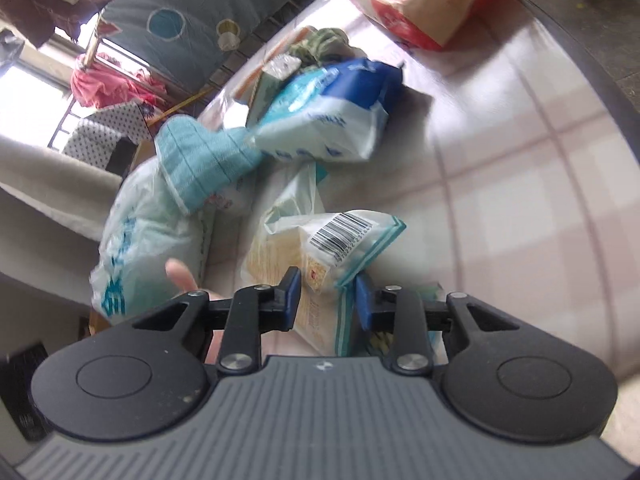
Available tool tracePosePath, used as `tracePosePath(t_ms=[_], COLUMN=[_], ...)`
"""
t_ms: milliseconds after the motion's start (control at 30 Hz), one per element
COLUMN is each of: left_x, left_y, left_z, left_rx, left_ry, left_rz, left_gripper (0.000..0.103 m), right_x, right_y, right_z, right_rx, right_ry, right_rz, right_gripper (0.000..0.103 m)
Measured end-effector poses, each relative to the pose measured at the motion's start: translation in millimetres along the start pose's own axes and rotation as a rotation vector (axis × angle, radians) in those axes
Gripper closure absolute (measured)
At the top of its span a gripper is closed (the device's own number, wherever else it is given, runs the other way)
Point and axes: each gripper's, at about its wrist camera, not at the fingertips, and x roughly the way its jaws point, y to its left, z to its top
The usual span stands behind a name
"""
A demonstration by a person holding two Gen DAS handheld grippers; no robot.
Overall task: Organize soft objects
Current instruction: 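Close right gripper on the clear bag and lift it while left gripper holds bunny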
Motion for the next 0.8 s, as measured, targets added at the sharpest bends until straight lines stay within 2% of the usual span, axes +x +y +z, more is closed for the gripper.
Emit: tracePosePath(t_ms=[67, 100, 267, 300, 400, 567, 600, 733, 767, 800], left_x=[0.0, -0.6, -1.5, -1.5, -1.6, -1.2, -1.0, -0.3, -0.3, -0.5], left_y=[0.1, 0.0, 1.3, 2.5, 5.8, 8.5, 8.3, 8.2, 8.4, 8.8], left_z=[0.3, 0.4, 1.5, 1.7, 2.8, 4.5, 4.5, 5.1, 5.3, 5.1], left_rx=[-0.001, -0.002, -0.003, -0.007, -0.014, -0.018, -0.017, -0.011, -0.012, -0.014], left_ry=[0.001, 0.001, -0.004, -0.003, -0.001, -0.002, -0.003, -0.007, -0.007, -0.007], left_rz=[0.001, 0.001, 0.014, 0.013, 0.013, 0.014, 0.014, 0.014, 0.013, 0.011], left_gripper=[0.018, 0.018, 0.018, 0.018, 0.018, 0.018, 0.018, 0.018, 0.018, 0.018], right_x=[-10.2, -15.8, -36.5, -35.5, -19.3, 22.2, 29.6, 47.8, 48.4, 49.2], right_y=[3.8, 9.3, 52.8, 61.3, 82.9, 99.1, 98.7, 98.4, 98.8, 99.1], right_z=[-5.0, -6.2, -5.2, -4.6, -8.2, -23.7, -27.1, -33.9, -32.7, -30.6], right_rx=[-0.060, -0.104, -0.421, -0.490, -0.706, -1.019, -1.057, -1.134, -1.125, -1.104], right_ry=[0.011, 0.001, -0.068, -0.058, -0.007, 0.124, 0.150, 0.175, 0.173, 0.168], right_rz=[-0.032, -0.049, -0.095, -0.090, -0.129, -0.240, -0.256, -0.323, -0.324, -0.329], right_gripper=[0.065, 0.057, 0.031, 0.025, 0.017, 0.014, 0.010, 0.007, 0.008, 0.014])
